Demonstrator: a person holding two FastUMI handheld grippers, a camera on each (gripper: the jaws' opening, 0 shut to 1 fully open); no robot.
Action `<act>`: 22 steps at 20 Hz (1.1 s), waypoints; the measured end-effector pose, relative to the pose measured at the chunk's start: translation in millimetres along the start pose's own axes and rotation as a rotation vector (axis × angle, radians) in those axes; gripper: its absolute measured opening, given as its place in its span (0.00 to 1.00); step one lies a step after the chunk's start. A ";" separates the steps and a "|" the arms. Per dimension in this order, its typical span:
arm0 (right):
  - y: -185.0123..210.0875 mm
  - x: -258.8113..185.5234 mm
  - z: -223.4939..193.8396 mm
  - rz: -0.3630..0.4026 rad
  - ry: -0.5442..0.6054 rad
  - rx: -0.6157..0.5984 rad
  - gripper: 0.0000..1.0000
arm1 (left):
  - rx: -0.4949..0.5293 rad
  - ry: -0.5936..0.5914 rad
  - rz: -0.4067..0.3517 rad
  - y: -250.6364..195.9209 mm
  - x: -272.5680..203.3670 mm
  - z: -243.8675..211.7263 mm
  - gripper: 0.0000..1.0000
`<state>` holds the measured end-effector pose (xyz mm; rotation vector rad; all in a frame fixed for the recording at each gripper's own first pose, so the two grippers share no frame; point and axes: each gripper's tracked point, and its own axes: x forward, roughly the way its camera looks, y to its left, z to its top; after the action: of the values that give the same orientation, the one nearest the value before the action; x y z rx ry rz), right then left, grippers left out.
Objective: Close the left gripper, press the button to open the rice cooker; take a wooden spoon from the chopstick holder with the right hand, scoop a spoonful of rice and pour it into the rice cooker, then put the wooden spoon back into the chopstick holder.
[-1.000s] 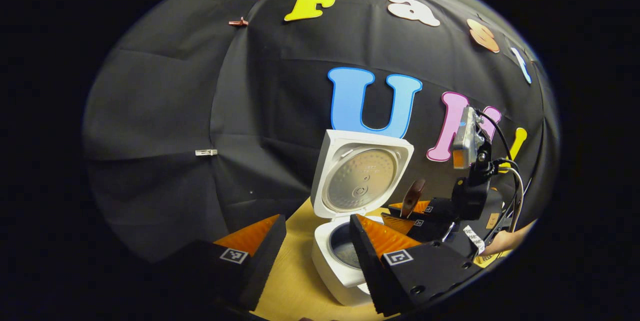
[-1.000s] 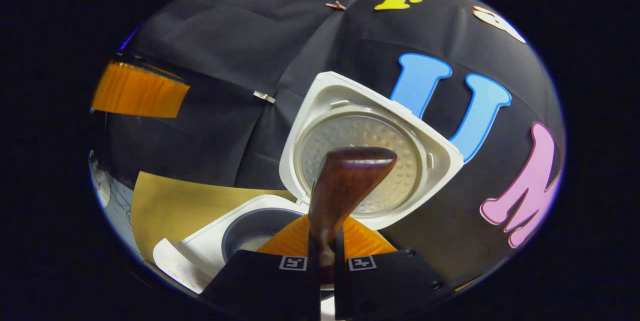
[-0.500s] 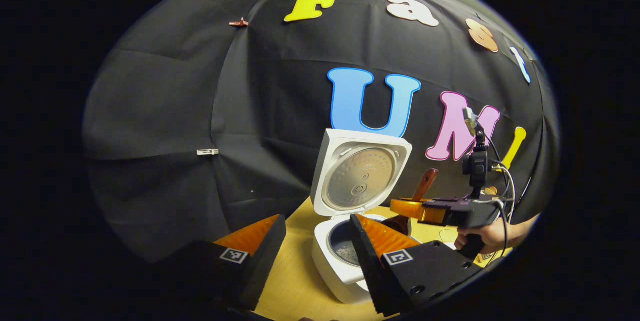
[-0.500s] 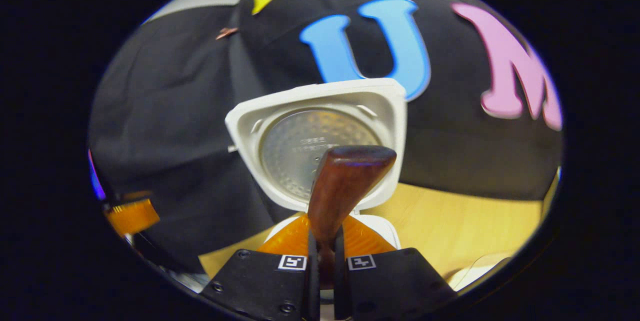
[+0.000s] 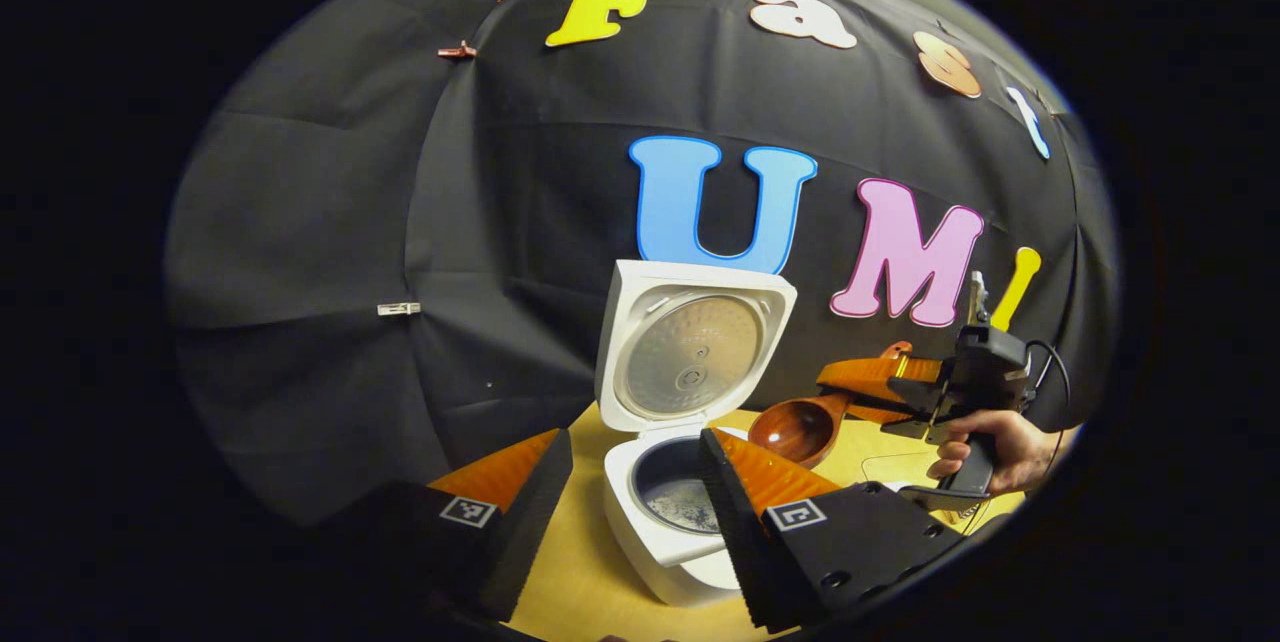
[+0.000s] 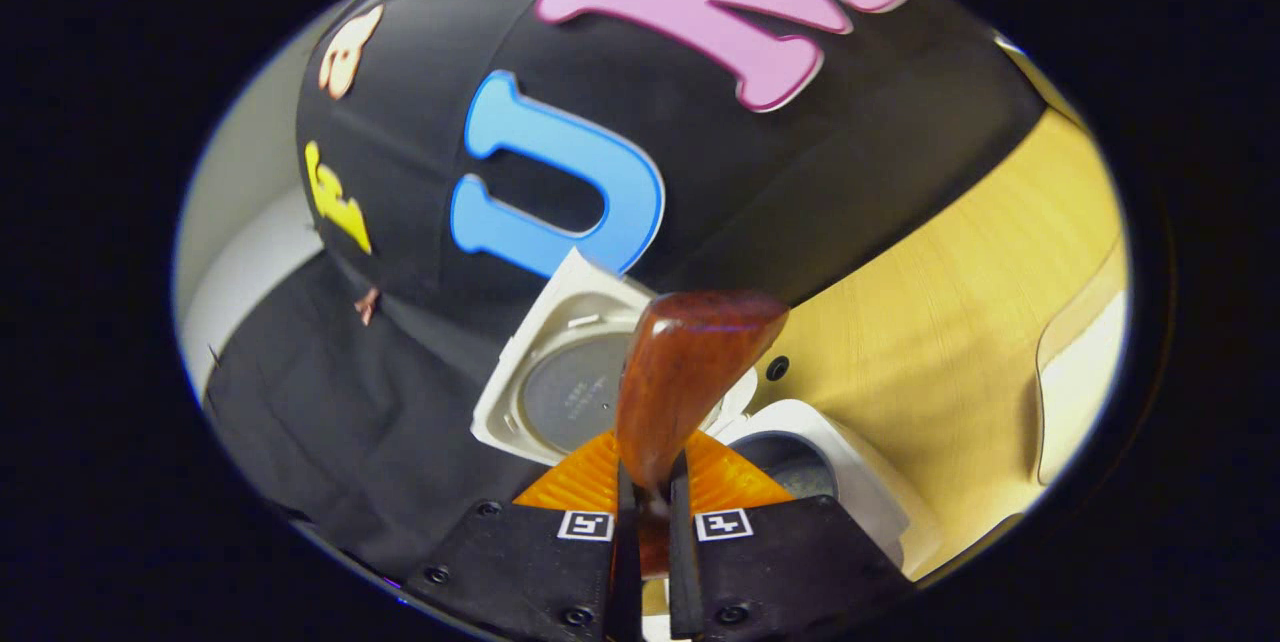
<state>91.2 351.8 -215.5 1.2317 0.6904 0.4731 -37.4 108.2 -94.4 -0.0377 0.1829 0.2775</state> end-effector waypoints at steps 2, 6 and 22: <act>-5.4 -15.4 16.6 0.001 -0.034 0.035 0.15 | 0.015 0.001 -0.015 -11.5 -0.2 0.6 0.83; -24.7 -58.7 65.1 -0.013 -0.117 0.042 0.15 | 0.022 0.010 -0.058 -39.9 2.7 0.2 0.83; -212.1 -308.2 244.0 -0.337 -0.451 -0.024 0.15 | 0.049 0.032 -0.162 -130.7 26.9 3.3 0.83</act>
<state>36.5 -81.6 -308.5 1.1193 0.4880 -0.0779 24.6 -10.0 -94.6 -0.0080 0.2170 0.1104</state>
